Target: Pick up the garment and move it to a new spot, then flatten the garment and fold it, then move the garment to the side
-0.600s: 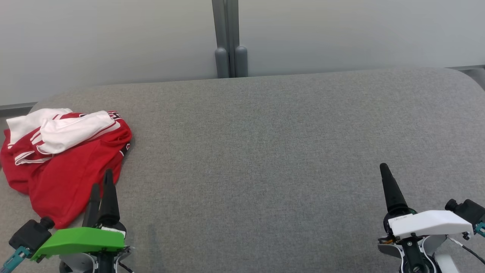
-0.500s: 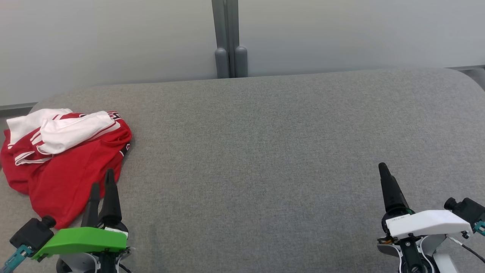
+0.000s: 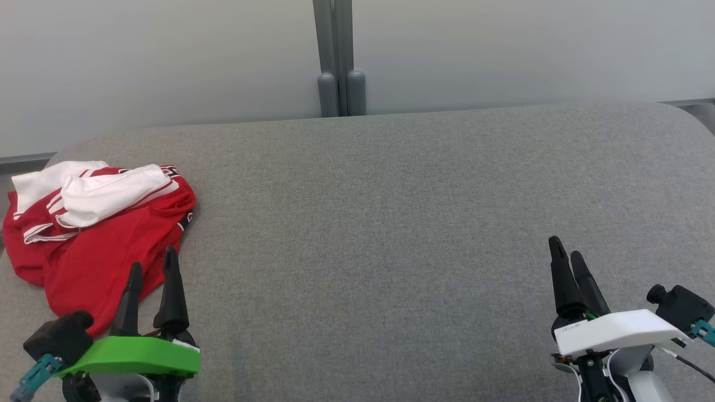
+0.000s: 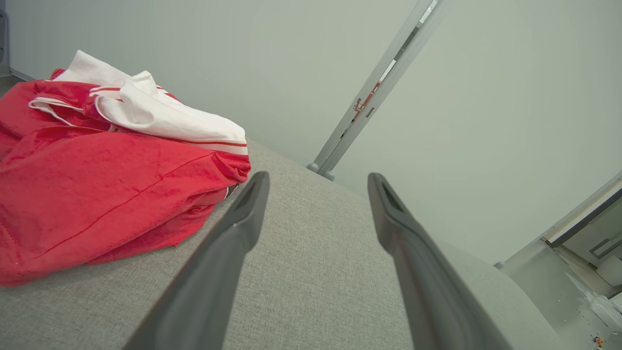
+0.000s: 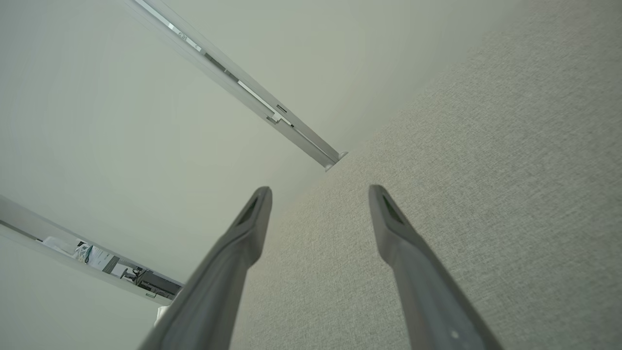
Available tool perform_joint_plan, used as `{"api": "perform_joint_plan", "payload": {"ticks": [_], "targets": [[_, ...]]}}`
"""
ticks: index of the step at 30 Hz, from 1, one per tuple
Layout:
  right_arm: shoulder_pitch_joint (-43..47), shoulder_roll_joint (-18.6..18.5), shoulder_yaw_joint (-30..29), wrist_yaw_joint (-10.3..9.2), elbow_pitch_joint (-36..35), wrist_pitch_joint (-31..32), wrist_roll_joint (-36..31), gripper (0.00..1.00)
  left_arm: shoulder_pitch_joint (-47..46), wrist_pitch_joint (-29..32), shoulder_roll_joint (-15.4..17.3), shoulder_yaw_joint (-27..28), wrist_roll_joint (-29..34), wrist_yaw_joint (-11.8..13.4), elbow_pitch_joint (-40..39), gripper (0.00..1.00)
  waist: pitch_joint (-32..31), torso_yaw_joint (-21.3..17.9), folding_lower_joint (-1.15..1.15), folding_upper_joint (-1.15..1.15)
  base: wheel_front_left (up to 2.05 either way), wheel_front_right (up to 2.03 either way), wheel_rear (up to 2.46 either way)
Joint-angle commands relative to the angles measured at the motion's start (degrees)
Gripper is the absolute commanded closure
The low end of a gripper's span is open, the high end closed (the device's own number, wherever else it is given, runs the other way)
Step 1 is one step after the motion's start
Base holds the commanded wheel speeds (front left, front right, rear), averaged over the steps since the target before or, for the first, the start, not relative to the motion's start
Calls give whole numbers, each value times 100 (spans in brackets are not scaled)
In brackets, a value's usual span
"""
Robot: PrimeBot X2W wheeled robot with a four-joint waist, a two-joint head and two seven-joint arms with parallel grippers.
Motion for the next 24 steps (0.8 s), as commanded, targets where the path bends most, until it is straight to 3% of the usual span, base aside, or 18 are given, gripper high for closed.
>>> {"api": "perform_joint_plan", "payload": {"ticks": [1,24], "targets": [[-4,-34,24,3,-108,-67,-182,0,-16,-58,76,-16,205,9,-103,0,-1,1,0,0,0,0,0],[125,-45,207,4,-258,-409,-1663,0,119,-406,213,-191,1618,97,-18,0,-69,34,0,0,0,0,0]]}}
